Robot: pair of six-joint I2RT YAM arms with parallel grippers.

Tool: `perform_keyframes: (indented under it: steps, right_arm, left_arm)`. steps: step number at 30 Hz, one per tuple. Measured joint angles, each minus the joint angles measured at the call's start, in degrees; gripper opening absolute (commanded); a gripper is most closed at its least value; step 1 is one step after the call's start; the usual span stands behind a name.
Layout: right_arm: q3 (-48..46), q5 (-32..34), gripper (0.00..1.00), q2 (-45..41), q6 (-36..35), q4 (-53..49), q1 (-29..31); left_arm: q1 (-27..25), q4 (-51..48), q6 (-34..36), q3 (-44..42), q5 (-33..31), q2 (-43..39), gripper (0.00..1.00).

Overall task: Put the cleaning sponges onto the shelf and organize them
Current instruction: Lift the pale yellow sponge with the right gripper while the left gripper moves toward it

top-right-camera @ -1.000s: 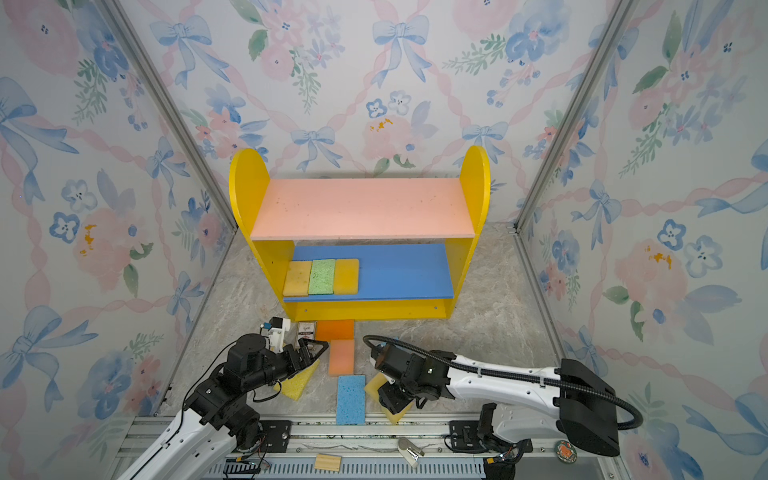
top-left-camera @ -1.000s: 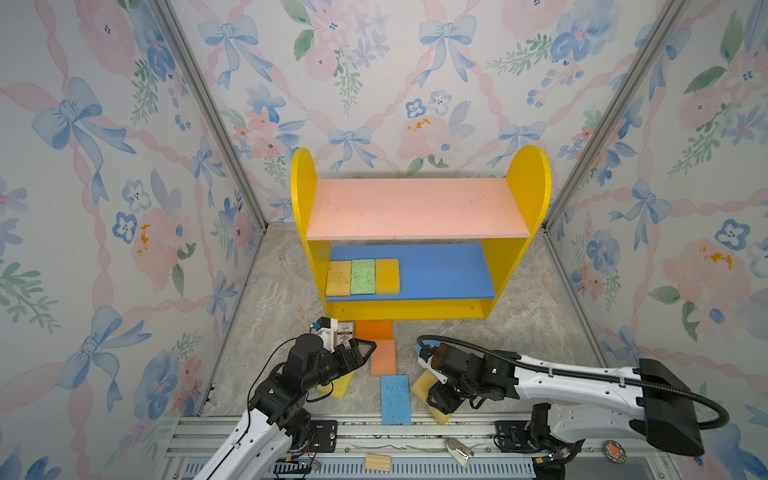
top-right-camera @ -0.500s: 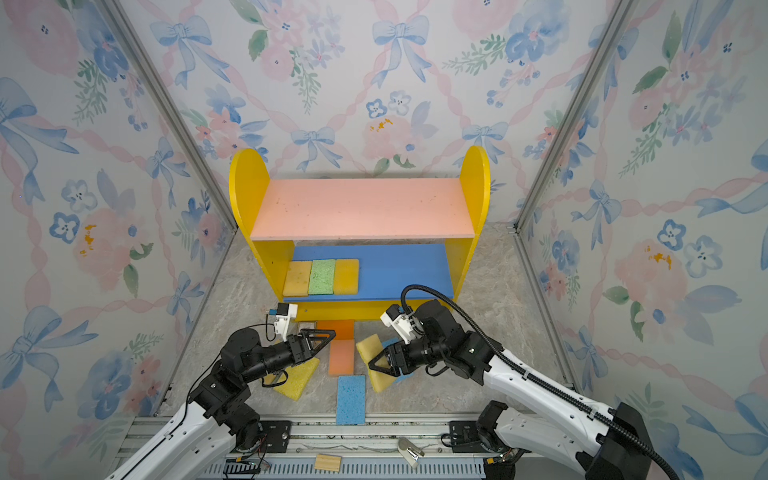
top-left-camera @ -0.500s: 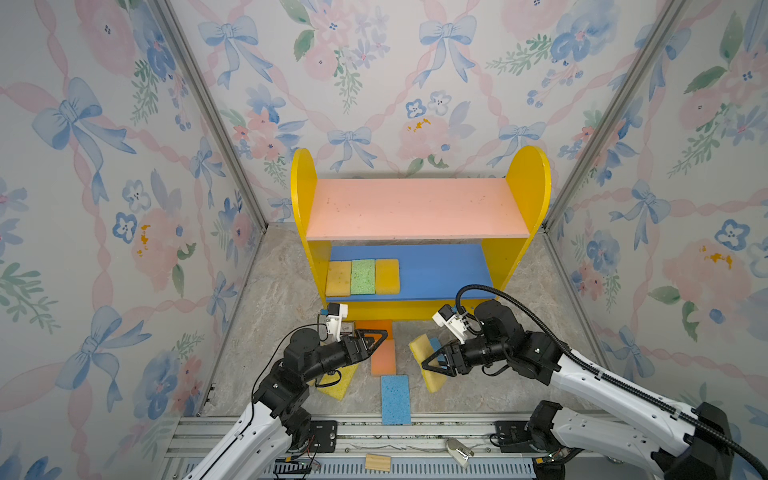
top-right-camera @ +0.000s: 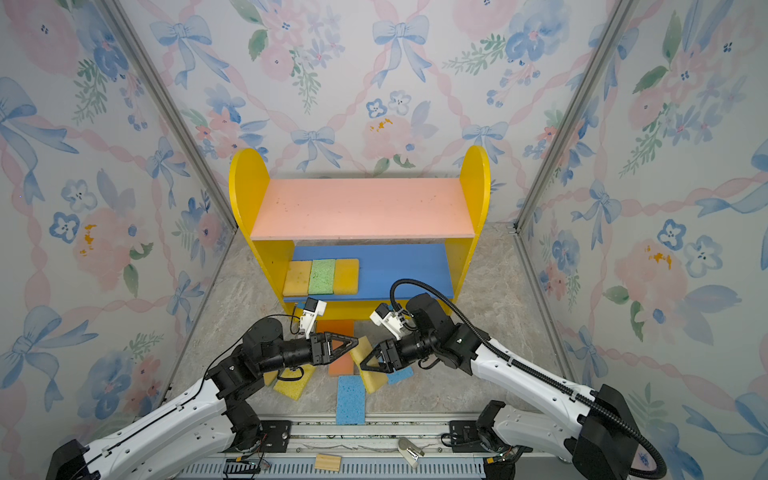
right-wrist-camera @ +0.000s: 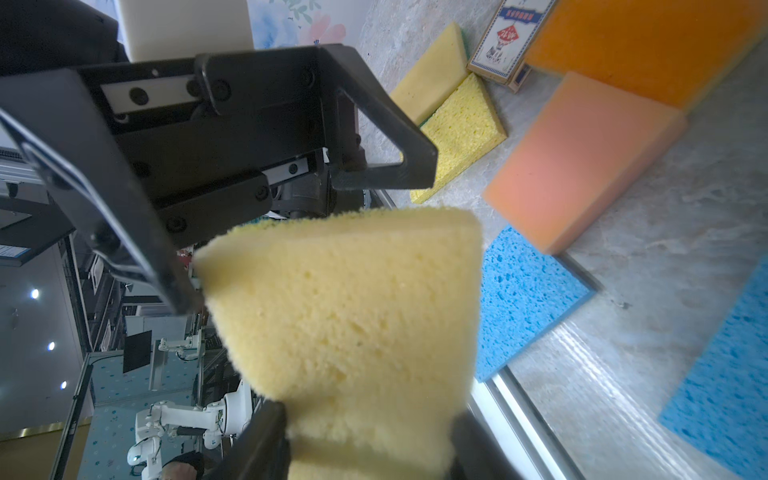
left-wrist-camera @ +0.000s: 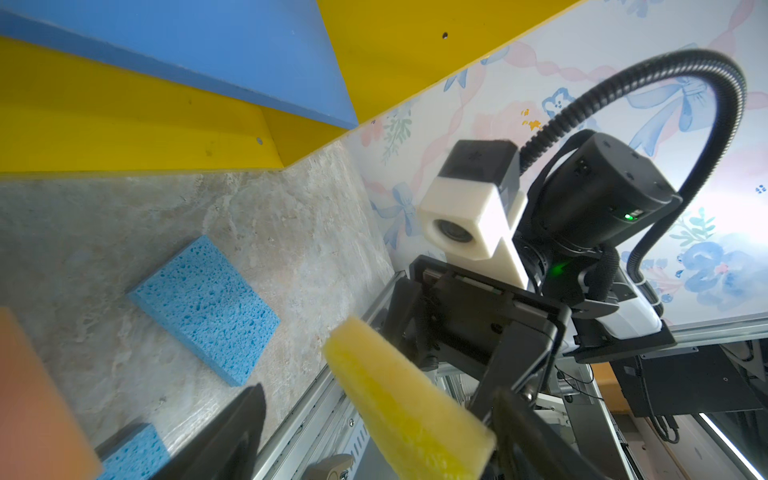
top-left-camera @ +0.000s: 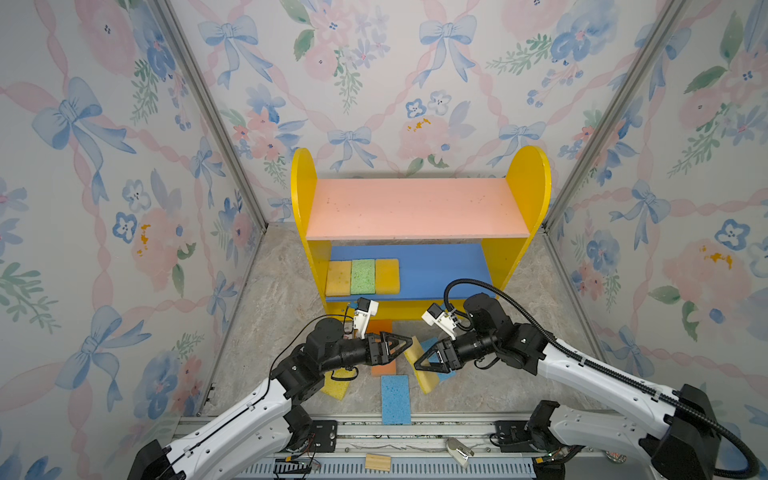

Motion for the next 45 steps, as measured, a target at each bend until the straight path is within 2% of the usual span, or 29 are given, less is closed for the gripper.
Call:
perform_keyframes:
  steps: [3,5,8,10,12,14,16,18,21,26,32,35,45]
  right_arm:
    - [1.6,1.6,0.53,0.7,-1.3,-2.9,0.0]
    - [2.3,2.8,0.53,1.2,-2.1,-4.6,0.3]
    - [3.1,4.7,0.53,1.6,-3.2,-6.4,0.7]
    - [3.6,6.0,0.53,1.7,-3.8,-7.7,0.8]
    - [3.9,7.2,0.57,1.8,-4.3,-8.6,0.9]
    - [4.0,8.2,0.71,1.8,-4.5,-9.2,0.9]
    - [4.1,9.1,0.91,1.7,-4.7,-9.5,0.8]
    - [4.1,9.8,0.97,1.3,-4.8,-9.7,0.4]
    - [3.5,9.5,0.98,-1.1,-4.9,-9.6,-1.6]
    - [1.3,5.3,0.92,-6.2,-4.3,-9.3,-4.7]
    - [-0.5,0.9,0.84,-8.2,-3.2,-8.9,-5.7]
    - [-0.7,-0.7,0.76,-8.8,-2.5,-8.3,-5.8]
    - [-2.4,-3.9,0.32,-11.1,1.8,-4.1,-6.1]
  left_arm:
    - [-0.9,0.7,0.1,0.6,-0.2,1.9,0.57]
    - [-1.7,1.0,0.3,1.4,-0.5,3.0,0.52]
    - [-3.0,1.2,0.3,2.6,-0.6,4.8,0.3]
    - [-3.3,1.5,0.3,2.8,-0.9,5.8,0.1]
    - [-3.4,1.6,0.3,2.8,-1.1,6.4,0.0]
    - [-3.5,1.7,0.5,2.7,-1.1,6.6,0.0]
    - [-3.5,2.0,0.5,2.7,-1.1,6.6,0.0]
    - [-3.6,2.7,0.5,2.4,-1.0,6.4,0.0]
    - [-3.0,3.9,0.2,1.0,-0.5,5.1,0.0]
    - [0.1,8.3,-3.0,-2.4,1.7,2.0,0.0]
    - [0.6,11.3,-5.0,-2.4,3.9,-1.5,0.0]
    - [0.7,12.1,-5.6,-2.4,4.6,-2.7,0.0]
    - [1.4,12.9,-6.6,-2.4,5.0,-3.0,0.0]
